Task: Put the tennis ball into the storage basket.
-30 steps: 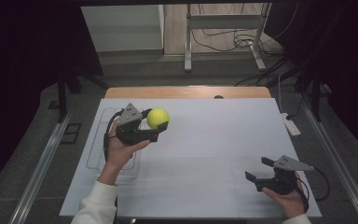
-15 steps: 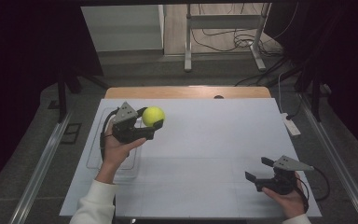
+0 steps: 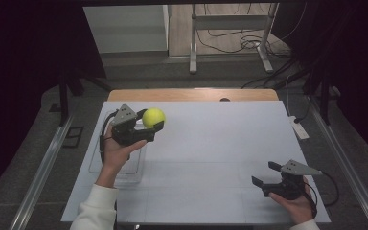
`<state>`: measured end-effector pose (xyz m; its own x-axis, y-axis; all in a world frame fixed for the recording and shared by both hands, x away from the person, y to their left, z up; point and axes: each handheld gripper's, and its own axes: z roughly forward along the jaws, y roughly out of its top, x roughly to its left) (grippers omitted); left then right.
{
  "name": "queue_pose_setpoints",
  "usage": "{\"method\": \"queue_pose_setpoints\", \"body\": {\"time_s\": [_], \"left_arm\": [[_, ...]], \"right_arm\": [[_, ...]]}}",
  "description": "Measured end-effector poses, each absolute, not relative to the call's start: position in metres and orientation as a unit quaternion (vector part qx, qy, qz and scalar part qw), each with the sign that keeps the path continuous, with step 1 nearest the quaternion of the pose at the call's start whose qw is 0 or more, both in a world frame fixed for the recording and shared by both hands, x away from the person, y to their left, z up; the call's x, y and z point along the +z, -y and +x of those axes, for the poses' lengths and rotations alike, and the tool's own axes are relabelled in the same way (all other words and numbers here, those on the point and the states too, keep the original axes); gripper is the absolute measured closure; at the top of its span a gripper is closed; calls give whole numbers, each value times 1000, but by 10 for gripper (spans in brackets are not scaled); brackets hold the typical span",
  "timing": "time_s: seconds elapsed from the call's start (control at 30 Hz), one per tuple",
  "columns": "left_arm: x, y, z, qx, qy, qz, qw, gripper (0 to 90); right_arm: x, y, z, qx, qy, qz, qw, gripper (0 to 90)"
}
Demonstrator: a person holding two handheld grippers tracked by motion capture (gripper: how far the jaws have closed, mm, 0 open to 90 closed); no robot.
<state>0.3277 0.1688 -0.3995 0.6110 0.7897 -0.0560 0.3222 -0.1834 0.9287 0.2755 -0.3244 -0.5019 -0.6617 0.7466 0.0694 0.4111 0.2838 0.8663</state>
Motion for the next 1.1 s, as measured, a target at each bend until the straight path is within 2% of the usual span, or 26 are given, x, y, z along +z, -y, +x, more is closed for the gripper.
{"method": "queue_pose_setpoints", "body": {"time_s": [1.1], "left_arm": [[-408, -196, 339, 242, -416, 719, 502, 264]], "right_arm": [[-501, 324, 275, 469, -782, 371, 179, 89]]}}
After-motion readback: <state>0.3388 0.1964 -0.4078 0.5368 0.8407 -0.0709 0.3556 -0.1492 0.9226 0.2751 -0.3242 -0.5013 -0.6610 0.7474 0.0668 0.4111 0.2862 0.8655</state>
